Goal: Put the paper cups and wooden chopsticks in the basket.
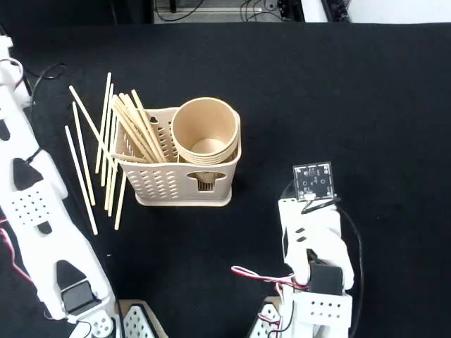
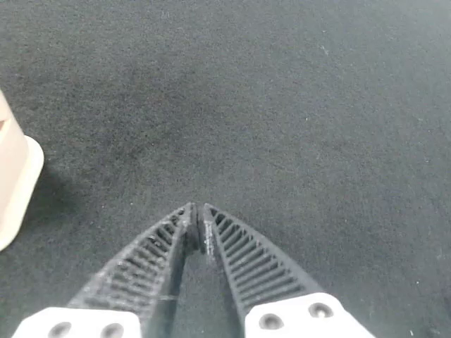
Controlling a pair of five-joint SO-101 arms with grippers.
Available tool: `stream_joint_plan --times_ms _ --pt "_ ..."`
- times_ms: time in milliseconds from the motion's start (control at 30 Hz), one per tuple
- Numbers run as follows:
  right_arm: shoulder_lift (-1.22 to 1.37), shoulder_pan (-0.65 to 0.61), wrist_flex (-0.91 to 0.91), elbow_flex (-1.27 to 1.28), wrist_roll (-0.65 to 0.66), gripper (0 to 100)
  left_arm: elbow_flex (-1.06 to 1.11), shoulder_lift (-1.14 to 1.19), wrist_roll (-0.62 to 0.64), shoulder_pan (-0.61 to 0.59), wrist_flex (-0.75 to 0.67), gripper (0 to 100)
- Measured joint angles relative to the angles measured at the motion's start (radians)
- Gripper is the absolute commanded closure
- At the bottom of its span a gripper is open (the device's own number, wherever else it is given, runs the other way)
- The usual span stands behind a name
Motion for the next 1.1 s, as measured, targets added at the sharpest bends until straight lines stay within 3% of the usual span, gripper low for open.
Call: stream_joint_plan --times_ms 267,500,733,900,1100 --pt "0.000 0.000 0.000 0.000 0.000 97.2 0.446 -0.238 0.002 0.000 -0.028 97" --pt "0.000 0.000 0.000 0.000 0.000 97.2 0.534 -0.313 0.002 0.000 -0.008 97" --pt "0.000 0.000 0.000 0.000 0.000 97.2 0.775 -0.407 -0.002 0.012 -0.014 97" --pt "0.000 0.000 0.000 0.000 0.000 97.2 1.002 -0.460 -0.020 0.064 -0.144 97" --pt "0.000 0.000 0.000 0.000 0.000 97.2 1.343 -0.611 -0.021 0.066 -0.417 97"
